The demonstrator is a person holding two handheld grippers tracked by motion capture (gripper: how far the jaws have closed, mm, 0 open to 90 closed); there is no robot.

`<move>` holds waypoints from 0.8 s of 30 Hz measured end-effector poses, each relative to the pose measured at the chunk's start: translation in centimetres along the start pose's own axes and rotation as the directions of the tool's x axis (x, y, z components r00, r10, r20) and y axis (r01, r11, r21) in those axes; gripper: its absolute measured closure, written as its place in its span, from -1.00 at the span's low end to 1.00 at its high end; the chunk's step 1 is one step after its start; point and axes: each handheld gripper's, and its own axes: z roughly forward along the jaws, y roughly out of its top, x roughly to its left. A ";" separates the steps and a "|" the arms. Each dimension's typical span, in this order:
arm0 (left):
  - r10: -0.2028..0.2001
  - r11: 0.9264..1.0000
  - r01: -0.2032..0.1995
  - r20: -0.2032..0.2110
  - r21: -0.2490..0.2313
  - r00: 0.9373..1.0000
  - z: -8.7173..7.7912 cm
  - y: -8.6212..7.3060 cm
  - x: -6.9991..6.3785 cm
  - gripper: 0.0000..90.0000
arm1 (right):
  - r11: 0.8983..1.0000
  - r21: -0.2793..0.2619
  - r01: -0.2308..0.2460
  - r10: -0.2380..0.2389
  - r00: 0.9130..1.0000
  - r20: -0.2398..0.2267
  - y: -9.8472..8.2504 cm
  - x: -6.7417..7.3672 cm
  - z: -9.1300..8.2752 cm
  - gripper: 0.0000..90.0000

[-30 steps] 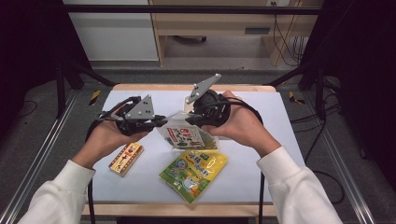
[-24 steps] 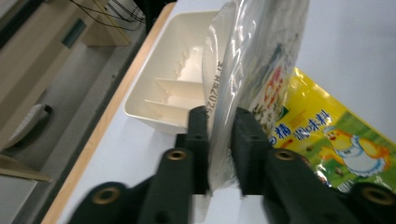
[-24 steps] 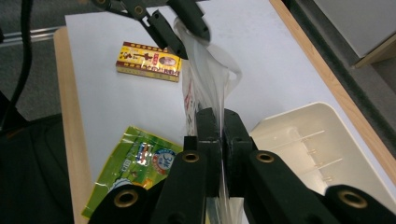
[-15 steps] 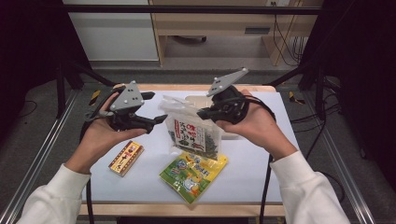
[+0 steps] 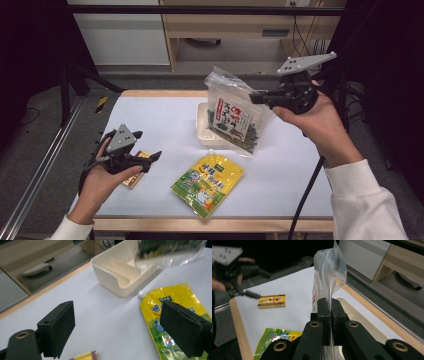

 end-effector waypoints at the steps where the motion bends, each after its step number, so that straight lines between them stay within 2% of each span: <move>1: 0.000 1.000 0.000 0.000 0.000 1.000 0.0 0.0 0.0 -0.73 | 1.000 -0.004 -0.009 0.009 1.000 0.014 0.1 -0.3 -0.2 0.98; 3: -0.049 0.999 0.049 -0.006 -0.009 0.999 0.9 -2.0 -0.1 -0.73 | 1.000 -0.013 -0.019 0.019 0.999 0.030 0.3 -1.0 -0.5 0.98; 4: -0.049 0.999 0.049 -0.006 -0.009 0.999 0.9 -2.0 -0.1 -0.73 | 1.000 -0.013 -0.019 0.019 0.999 0.030 0.3 -1.0 -0.5 0.98; 7: -0.081 0.997 0.081 -0.026 -0.008 0.996 1.6 -4.0 0.0 -0.73 | 0.999 -0.036 -0.025 0.027 0.998 0.057 0.7 -2.2 -0.7 0.98; 11: -0.086 0.996 0.086 -0.038 0.004 0.996 1.5 -5.3 0.0 -0.74 | 0.998 -0.052 -0.041 0.045 0.996 0.077 0.9 -3.2 -0.5 0.98; 12: -0.088 0.996 0.088 -0.042 0.004 0.995 1.3 -5.6 0.0 -0.75 | 0.997 -0.061 -0.052 0.058 0.994 0.093 1.0 -3.8 -0.2 0.98; 17: -0.088 0.996 0.088 -0.072 -0.005 0.994 0.4 -7.4 -0.6 -0.77 | 0.995 -0.071 -0.064 0.073 0.989 0.131 1.0 -4.8 0.4 0.98; 19: -0.098 0.995 0.097 -0.074 -0.005 0.992 0.2 -8.1 -1.0 -0.77 | 0.994 -0.072 -0.084 0.095 0.981 0.168 0.8 -5.6 1.1 0.98; 20: -0.098 0.995 0.097 -0.074 -0.005 0.992 0.2 -8.1 -1.0 -0.77 | 0.993 -0.075 -0.088 0.100 0.979 0.176 0.7 -5.9 1.4 0.98; 21: -0.079 0.997 0.080 -0.079 0.006 0.994 -0.1 -8.3 -1.3 -0.77 | 0.992 -0.079 -0.096 0.109 0.977 0.184 0.7 -6.1 1.6 0.98; 24: -0.080 0.997 0.081 -0.088 0.002 0.993 -0.4 -8.4 -1.2 -0.77 | 0.991 -0.082 -0.106 0.120 0.972 0.200 0.5 -6.5 1.9 0.98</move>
